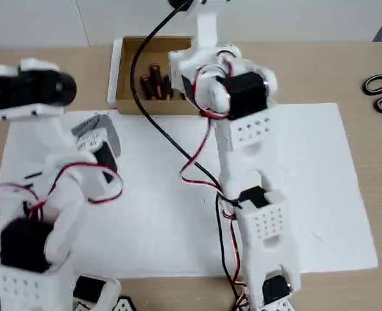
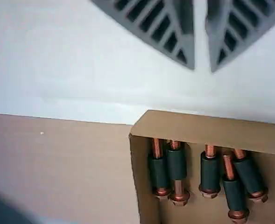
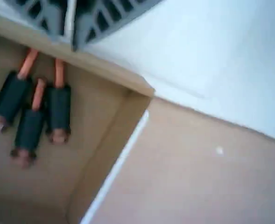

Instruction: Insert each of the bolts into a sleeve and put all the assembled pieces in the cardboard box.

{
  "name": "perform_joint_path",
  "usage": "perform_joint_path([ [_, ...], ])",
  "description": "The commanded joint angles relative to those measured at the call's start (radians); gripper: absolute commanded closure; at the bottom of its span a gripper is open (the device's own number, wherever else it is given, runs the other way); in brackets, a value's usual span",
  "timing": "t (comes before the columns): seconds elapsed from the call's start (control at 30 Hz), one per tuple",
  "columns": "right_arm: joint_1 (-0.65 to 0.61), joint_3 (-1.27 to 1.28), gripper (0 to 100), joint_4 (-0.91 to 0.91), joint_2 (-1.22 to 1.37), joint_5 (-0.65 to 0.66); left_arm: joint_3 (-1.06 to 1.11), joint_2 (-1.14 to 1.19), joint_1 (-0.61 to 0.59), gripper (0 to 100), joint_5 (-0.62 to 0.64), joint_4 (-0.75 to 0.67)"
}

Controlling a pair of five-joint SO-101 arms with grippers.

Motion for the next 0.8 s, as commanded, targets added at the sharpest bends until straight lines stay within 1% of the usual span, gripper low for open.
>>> perform_joint_path([
  [0.0, 0.031, -0.04, 99.5, 0.021, -0.127, 0.038, 0.059, -0.094, -0.005, 99, 0.006, 0.003],
  [0.13, 0.107, -0.038, 99.5, 0.024, -0.193, 0.066, 0.137, -0.198, -0.005, 99, 0.006, 0.002],
  [0.27, 0.223, 0.025, 99.5, 0.03, -0.24, 0.068, 0.186, -0.275, -0.008, 99, 0.005, 0.003],
  [0.4, 0.318, 0.164, 99.5, 0.03, -0.36, 0.068, 0.209, -0.313, -0.095, 99, 0.003, 0.002],
  [0.47, 0.334, 0.273, 99.5, 0.03, -0.444, 0.068, 0.208, -0.322, -0.132, 99, 0.003, 0.002],
  [0.53, 0.335, 0.416, 99.5, 0.03, -0.541, 0.064, 0.203, -0.324, -0.14, 99, 0.003, 0.003],
  [0.7, 0.351, 0.858, 99.5, 0.021, -0.862, 0.054, 0.205, -0.324, -0.14, 99, 0.005, 0.003],
  [0.77, 0.364, 1.051, 99.5, 0.018, -0.99, 0.023, 0.208, -0.324, -0.14, 99, 0.008, 0.005],
])
